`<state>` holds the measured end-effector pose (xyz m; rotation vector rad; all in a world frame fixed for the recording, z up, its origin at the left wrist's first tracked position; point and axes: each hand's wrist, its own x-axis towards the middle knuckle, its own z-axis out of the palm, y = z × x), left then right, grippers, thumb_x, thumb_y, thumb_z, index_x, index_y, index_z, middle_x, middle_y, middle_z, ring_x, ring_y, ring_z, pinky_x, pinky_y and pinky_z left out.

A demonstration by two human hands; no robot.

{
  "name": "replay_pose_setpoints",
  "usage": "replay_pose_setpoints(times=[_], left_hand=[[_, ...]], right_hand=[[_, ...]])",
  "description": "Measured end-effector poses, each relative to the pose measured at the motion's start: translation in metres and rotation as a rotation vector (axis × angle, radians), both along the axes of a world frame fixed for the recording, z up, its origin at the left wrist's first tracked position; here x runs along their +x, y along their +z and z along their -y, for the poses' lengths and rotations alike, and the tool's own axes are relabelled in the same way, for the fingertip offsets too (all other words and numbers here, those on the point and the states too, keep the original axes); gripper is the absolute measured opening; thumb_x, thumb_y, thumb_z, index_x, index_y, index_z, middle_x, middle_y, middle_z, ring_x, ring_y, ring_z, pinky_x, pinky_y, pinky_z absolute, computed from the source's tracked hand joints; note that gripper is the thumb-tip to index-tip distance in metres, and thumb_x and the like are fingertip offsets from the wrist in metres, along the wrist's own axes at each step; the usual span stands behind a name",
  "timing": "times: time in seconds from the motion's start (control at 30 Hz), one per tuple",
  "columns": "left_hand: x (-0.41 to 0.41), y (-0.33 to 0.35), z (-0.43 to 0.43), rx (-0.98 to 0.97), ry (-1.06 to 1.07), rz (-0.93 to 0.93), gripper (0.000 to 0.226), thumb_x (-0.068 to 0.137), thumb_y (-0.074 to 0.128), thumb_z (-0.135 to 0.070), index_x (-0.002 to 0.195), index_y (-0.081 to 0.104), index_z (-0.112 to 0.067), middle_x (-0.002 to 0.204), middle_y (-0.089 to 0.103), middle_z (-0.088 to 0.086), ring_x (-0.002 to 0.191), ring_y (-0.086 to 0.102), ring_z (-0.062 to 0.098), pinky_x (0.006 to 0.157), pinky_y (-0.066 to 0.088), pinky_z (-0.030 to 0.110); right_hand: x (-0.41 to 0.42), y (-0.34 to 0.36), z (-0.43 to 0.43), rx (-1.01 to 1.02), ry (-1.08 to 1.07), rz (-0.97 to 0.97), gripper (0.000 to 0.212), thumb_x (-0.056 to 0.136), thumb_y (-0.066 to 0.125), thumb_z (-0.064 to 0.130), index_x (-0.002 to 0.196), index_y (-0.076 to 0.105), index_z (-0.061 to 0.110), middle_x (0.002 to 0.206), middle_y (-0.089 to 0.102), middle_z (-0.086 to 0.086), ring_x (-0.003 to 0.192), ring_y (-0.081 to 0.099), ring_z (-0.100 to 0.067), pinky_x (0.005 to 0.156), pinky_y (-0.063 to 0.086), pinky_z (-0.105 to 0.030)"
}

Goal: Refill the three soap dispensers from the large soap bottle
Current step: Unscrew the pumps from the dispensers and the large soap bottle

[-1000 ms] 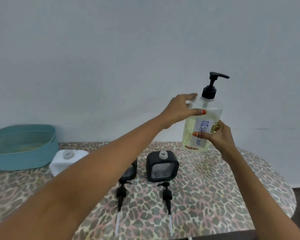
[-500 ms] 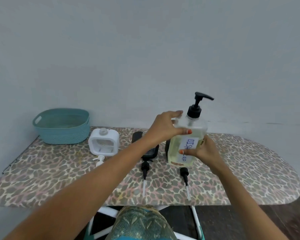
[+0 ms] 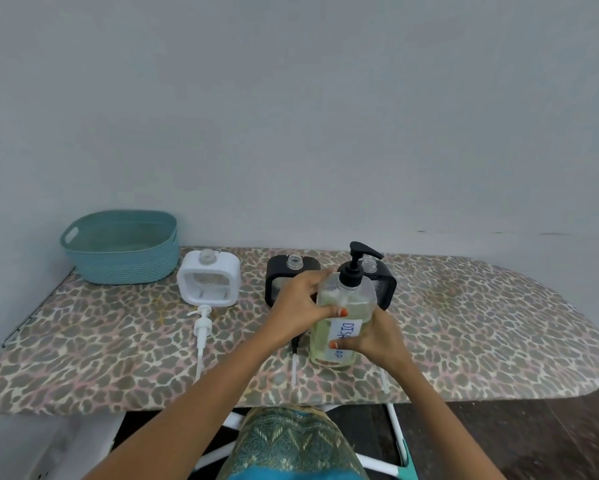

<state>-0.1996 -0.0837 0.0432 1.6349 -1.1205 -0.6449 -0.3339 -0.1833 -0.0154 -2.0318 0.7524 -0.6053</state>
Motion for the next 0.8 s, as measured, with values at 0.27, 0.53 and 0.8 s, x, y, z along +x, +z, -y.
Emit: replay_pose_setpoints(times=[0.27, 0.53, 0.8], left_hand=[[0.006, -0.009, 0.006, 0.008, -0.007, 0.048, 0.078, 0.061, 0.084, -0.023, 0.131, 0.049, -0.02, 0.132, 0.053, 0.0, 0.119, 0.053, 0.015, 0.101, 0.046, 0.04], [0.005, -0.012, 0.007, 0.023, -0.048, 0.051, 0.071, 0.068, 0.079, -0.03, 0.129, 0.045, -0.022, 0.131, 0.052, -0.004, 0.118, 0.052, 0.011, 0.102, 0.044, 0.035], [0.008, -0.012, 0.01, 0.024, -0.048, 0.042, 0.09, 0.044, 0.076, -0.058, 0.125, 0.049, -0.029, 0.121, 0.058, -0.008, 0.114, 0.056, 0.01, 0.098, 0.048, 0.039]], right_hand=[[-0.005, 0.016, 0.009, 0.006, 0.159, -0.139, 0.066, 0.056, 0.087, 0.021, 0.113, 0.053, 0.014, 0.108, 0.064, -0.001, 0.091, 0.057, 0.014, 0.074, 0.042, -0.007], [-0.001, 0.09, 0.005, -0.21, -0.075, -0.009, 0.05, 0.07, 0.077, 0.029, 0.115, 0.059, 0.015, 0.102, 0.056, 0.005, 0.082, 0.051, 0.007, 0.067, 0.037, 0.001], [0.017, 0.102, -0.007, -0.255, -0.129, -0.024, 0.027, 0.071, 0.077, 0.021, 0.093, 0.069, 0.007, 0.086, 0.07, -0.003, 0.075, 0.062, -0.011, 0.075, 0.048, -0.02]])
